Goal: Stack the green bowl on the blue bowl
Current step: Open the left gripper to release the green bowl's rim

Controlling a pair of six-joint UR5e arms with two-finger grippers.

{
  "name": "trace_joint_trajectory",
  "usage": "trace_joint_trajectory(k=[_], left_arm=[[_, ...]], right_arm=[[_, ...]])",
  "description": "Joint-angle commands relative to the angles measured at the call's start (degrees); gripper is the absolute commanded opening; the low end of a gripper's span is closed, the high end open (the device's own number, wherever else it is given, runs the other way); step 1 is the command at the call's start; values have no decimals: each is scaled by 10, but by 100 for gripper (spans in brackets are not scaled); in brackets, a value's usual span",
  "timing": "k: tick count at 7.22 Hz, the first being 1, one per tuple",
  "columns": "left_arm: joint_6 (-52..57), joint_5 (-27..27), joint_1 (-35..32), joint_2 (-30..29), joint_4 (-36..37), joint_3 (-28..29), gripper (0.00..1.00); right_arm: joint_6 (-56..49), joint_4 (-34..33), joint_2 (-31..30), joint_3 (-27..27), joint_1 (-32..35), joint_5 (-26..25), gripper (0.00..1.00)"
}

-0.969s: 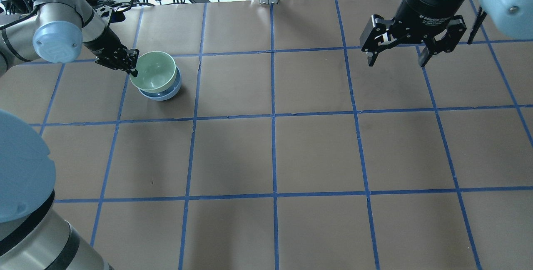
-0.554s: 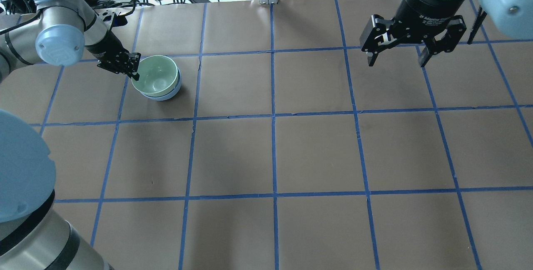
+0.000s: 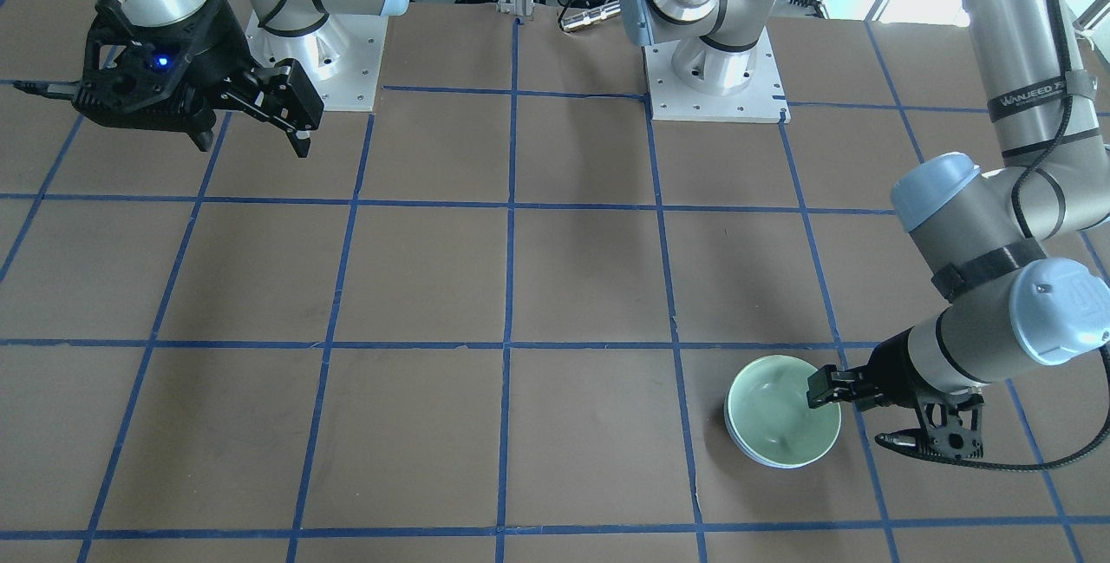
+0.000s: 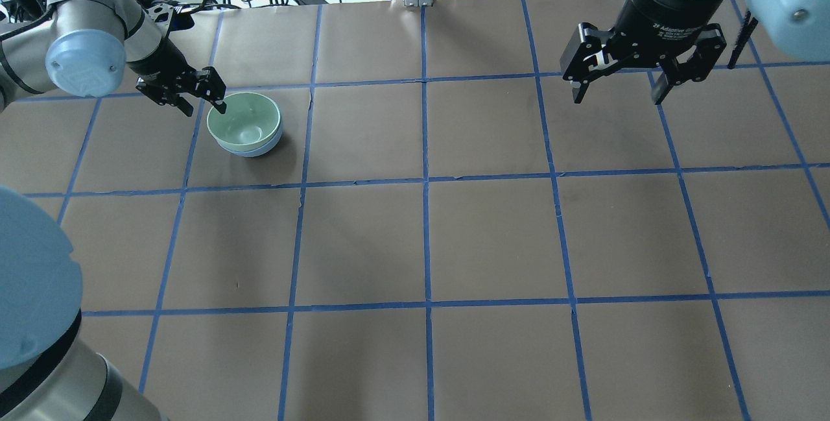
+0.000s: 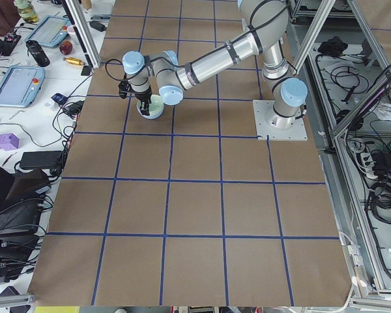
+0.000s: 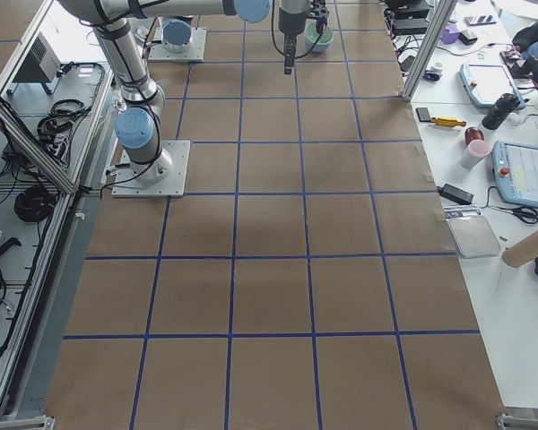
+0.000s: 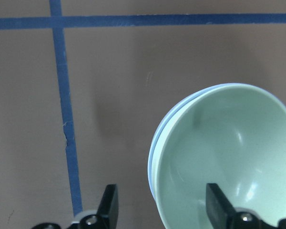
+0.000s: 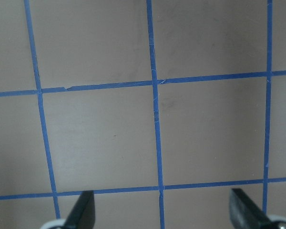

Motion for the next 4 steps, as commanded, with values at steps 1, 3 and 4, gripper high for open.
trace_joint_trajectory(k=[1, 3, 4], left_arm=[[-27, 47, -72, 66, -39, 1, 78], [-72, 44, -112, 145, -97, -1, 81], [-111, 43, -127, 179, -135, -2, 82]], right_arm=[[0, 0, 0, 0, 0, 0, 100], [0, 0, 0, 0, 0, 0, 100], [0, 0, 0, 0, 0, 0, 100]])
